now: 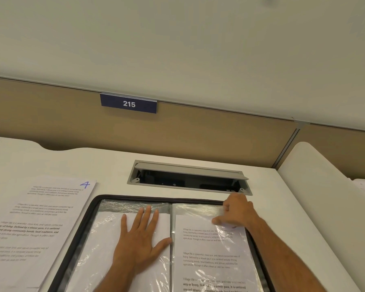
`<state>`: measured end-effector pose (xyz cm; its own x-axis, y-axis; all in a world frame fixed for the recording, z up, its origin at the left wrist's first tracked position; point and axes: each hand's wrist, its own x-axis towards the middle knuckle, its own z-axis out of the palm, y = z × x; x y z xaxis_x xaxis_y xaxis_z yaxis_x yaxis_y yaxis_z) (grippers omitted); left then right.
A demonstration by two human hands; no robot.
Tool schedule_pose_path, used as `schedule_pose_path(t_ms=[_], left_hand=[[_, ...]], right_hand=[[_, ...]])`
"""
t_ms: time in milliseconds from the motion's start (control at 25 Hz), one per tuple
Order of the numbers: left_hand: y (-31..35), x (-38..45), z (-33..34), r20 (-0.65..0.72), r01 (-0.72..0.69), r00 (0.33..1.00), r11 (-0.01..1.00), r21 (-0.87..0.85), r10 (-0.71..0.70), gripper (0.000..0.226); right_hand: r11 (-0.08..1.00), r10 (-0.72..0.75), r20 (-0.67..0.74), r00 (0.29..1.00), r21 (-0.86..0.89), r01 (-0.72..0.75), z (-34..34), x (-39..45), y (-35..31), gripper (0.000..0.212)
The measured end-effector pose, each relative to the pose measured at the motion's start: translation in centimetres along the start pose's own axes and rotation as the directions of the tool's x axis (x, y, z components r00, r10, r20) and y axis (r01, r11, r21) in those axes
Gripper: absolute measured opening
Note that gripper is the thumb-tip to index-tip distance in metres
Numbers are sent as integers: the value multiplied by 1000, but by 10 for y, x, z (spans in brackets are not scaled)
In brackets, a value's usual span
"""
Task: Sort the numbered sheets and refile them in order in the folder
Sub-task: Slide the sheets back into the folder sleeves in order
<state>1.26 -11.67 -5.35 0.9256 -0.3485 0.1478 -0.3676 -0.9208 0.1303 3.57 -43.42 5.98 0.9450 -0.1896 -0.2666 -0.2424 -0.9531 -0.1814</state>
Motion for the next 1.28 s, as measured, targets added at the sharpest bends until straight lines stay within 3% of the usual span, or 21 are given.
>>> schedule_pose_path(t_ms=[80, 160, 200, 320, 400, 520, 640, 800, 920, 1040, 1120, 1280], left_hand=[[0, 0, -2, 13, 5, 1000, 1000, -11, -5, 85], [0, -2, -4, 40, 11, 999, 1000, -22, -10, 85], [0, -2, -4, 48, 7, 999, 1000, -23, -6, 85], [0, -1, -4, 57, -3, 998, 999, -35, 5, 85], [0, 0, -4, 84, 11, 996, 999, -44, -8, 86], [0, 0, -9, 104, 32, 994, 998, -54, -26, 91], [1, -1, -13, 105, 20, 994, 997, -75, -12, 96], [2, -5, -26, 132, -31, 990, 994, -105, 45, 103], [-6, -12, -32, 131, -136, 978, 975, -175, 160, 101], [-20, -29, -35, 128, -232, 962, 968, -95, 243, 94], [-29, -45, -39, 188, -195, 960, 978, -76, 206, 92], [-55, -72, -42, 175, -124, 975, 989, -79, 136, 95]], right_hand=[[974, 54, -16, 998, 221, -49, 0, -1, 13, 43], [938, 121, -18, 993, 331, -108, 2, -5, 22, 35], [910, 147, -15, 989, 395, -129, 4, -7, 25, 37], [758, 211, -2, 978, 632, -162, 12, -17, 33, 70], [682, 263, 29, 964, 702, -207, 19, -23, 38, 64], [614, 242, 170, 955, 736, -286, 26, -36, 49, 50], [552, 166, 327, 930, 751, -362, 29, -58, 60, 53], [600, 79, 438, 895, 696, -394, 29, -85, 67, 36], [640, 99, 426, 900, 665, -385, 33, -95, 67, 35], [626, 193, 328, 925, 684, -374, 36, -100, 62, 25], [635, 246, 266, 932, 682, -363, 39, -103, 59, 19], [636, 322, 201, 925, 678, -369, 45, -107, 52, 12]])
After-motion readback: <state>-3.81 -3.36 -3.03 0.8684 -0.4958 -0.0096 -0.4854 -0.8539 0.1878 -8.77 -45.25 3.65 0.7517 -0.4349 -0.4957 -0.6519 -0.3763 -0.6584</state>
